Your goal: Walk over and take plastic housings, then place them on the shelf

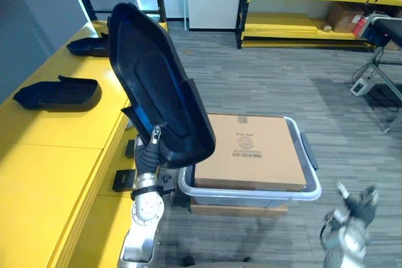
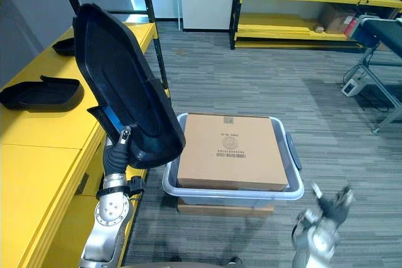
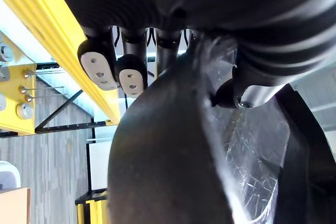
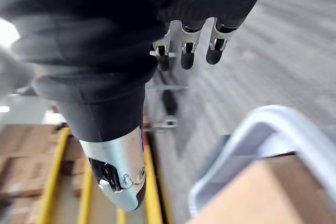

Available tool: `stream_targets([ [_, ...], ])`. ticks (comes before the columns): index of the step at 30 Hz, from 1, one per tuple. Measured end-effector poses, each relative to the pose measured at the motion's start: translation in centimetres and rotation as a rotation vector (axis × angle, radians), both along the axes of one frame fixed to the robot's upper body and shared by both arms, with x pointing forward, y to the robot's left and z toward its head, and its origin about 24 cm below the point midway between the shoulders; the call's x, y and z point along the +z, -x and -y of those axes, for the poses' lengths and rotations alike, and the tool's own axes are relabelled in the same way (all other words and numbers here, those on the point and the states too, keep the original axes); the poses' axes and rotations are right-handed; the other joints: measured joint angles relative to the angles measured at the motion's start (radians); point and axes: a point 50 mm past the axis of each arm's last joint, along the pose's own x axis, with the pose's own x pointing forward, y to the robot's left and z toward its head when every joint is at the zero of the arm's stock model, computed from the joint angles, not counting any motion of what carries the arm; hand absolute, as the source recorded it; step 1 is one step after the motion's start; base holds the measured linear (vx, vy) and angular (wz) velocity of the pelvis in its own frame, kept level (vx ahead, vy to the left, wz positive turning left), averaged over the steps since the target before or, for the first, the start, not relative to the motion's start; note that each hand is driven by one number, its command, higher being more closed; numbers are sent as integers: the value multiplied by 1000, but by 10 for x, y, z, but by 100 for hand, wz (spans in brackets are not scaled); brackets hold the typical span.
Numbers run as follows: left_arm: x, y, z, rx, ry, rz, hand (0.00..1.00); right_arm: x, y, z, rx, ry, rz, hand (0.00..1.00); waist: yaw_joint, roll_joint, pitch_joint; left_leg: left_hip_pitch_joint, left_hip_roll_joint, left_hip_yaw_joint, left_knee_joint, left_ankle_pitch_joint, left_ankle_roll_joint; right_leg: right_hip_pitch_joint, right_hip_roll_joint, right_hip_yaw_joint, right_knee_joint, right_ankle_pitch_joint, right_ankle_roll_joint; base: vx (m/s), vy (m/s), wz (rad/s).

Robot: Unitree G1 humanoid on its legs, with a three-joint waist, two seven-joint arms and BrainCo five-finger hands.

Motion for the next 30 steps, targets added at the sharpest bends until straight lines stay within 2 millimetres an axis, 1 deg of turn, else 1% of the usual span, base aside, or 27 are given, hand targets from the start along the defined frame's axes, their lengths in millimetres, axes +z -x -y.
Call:
stream_targets([
  [1,2,3,0,3,3,5,100,-9,4,-12,44,-48,-42,0,1,0,0,0,2,1,0,-9,0,0,0,-1,9,-6,-3,-34,-4,3],
  [3,4,6,-1,3,4,17,100,-15,5,-26,121,-91,-68,0,5,0,0,2,5,1,2,-14,0,1,1,-3,16,-11,-1,-8,-5,2],
  [5,6,6,0,-9,6,27,100,-17,3,-35,197,-104,-78,0,18,0,0,2,9,-2,5,-16,-3,5,3,-10,17,-13,0,3,-16,11],
  [6,7,6,0,-9,10,31,100,-19,4,-42,245,-112,-94,0,28,-2,1,1,9,-21,10,-18,-6,14,3,-27,18,-17,4,20,-22,25],
  [7,7,6,1,-14,13,33,100,-21,4,-45,266,-114,-105,0,30,-5,2,1,8,-31,13,-18,-6,23,1,-39,19,-21,4,37,-30,51],
  [9,11,7,4,-26,18,46,100,-26,8,-53,317,-125,-147,0,49,-16,8,-7,1,-83,30,-16,-12,42,-10,-93,41,-43,7,56,-30,83],
  [10,13,7,5,-35,19,59,100,-28,8,-57,351,-127,-165,0,59,-21,14,-28,-12,-128,56,-17,-15,55,-17,-144,56,-59,10,60,-42,138],
  [11,16,7,7,-49,23,70,100,-29,7,-61,379,-130,-174,0,62,-25,18,-62,-28,-186,88,-16,-13,61,-27,-205,83,-76,15,48,-24,145],
  [12,17,7,8,-51,24,76,100,-29,5,-64,401,-130,-176,0,67,-26,21,-81,-38,-212,106,-15,-12,62,-37,-236,95,-84,14,36,-9,161],
  [13,20,7,11,-65,37,91,100,-29,1,-67,433,-125,-171,0,82,-23,31,-116,-55,-257,140,-17,-15,69,-48,-298,112,-93,17,9,40,147],
  [14,24,5,12,-73,46,113,100,-28,-5,-70,462,-119,-164,0,98,-25,39,-149,-64,-265,157,-38,-14,71,-61,-348,127,-107,23,-9,48,157],
  [15,28,4,12,-75,49,130,100,-26,-10,-71,473,-115,-151,0,111,-23,47,-178,-36,-178,175,-59,-2,76,-68,-390,138,-109,23,-30,31,129],
  [16,29,2,13,-76,51,140,100,-25,-15,-71,482,-108,-141,0,110,-17,57,-193,-10,-110,191,-63,4,90,-71,-420,145,-109,23,-33,42,138],
  [17,31,1,13,-76,54,150,100,-24,-19,-72,496,-100,-135,0,109,-11,70,-209,28,4,212,-63,4,112,-76,-465,158,-110,23,-6,70,157],
  [18,32,1,14,-77,59,153,100,-23,-22,-74,512,-97,-131,0,108,-10,71,-218,82,158,232,-63,6,133,-90,-515,178,-112,27,57,74,177],
  [19,32,1,14,-77,61,162,100,-23,-23,-77,530,-97,-129,0,109,-12,70,-222,131,323,263,-71,19,156,-101,-566,192,-115,32,103,69,147],
  [20,33,1,14,-78,63,167,100,-23,-24,-77,536,-95,-128,0,109,-18,71,-225,149,389,274,-77,27,165,-109,-584,192,-115,32,173,80,136],
  [21,35,1,15,-81,69,182,100,-22,-28,-79,556,-89,-121,0,109,-20,66,-224,180,525,302,-92,42,174,-127,-620,193,-113,36,236,144,124],
  [22,37,0,16,-83,77,197,100,-19,-33,-81,574,-83,-105,0,109,-17,63,-242,198,622,352,-102,48,176,-144,-661,205,-106,46,255,172,114],
  [23,38,-1,18,-89,85,201,100,-19,-34,-82,578,-82,-102,0,111,-18,63,-253,197,642,367,-109,60,177,-154,-675,215,-104,48,248,228,94],
  [24,37,-1,19,-99,100,199,100,-19,-36,-84,594,-85,-108,0,112,-26,63,-256,171,623,366,-127,74,184,-177,-695,244,-93,35,217,244,83],
  [25,36,-1,21,-107,107,191,100,-20,-35,-82,599,-80,-127,0,113,-34,62,-246,142,593,366,-141,85,198,-205,-709,284,-70,32,297,323,100],
  [26,34,-3,24,-125,103,185,100,-21,-36,-82,601,-76,-141,0,111,-36,61,-229,120,563,367,-161,89,212,-244,-706,365,-45,1,216,219,85],
  [27,34,-4,26,-135,101,183,100,-21,-35,-81,599,-75,-148,0,111,-36,61,-219,111,547,367,-168,91,212,-266,-694,417,-24,-30,283,229,89],
  [28,33,-7,29,-161,91,178,100,-22,-35,-81,608,-71,-156,0,107,-35,61,-194,96,503,360,-180,98,189,-304,-618,539,41,-123,151,101,75],
  [29,33,-8,31,-173,85,179,100,-22,-34,-79,611,-66,-161,0,103,-34,61,-182,94,481,352,-186,100,164,-311,-548,602,31,-142,280,149,93],
  [30,33,-11,33,-189,77,181,100,-22,-35,-80,626,-60,-165,0,99,-32,63,-162,94,434,338,-193,97,81,-273,-377,712,-78,-105,220,73,89],
])
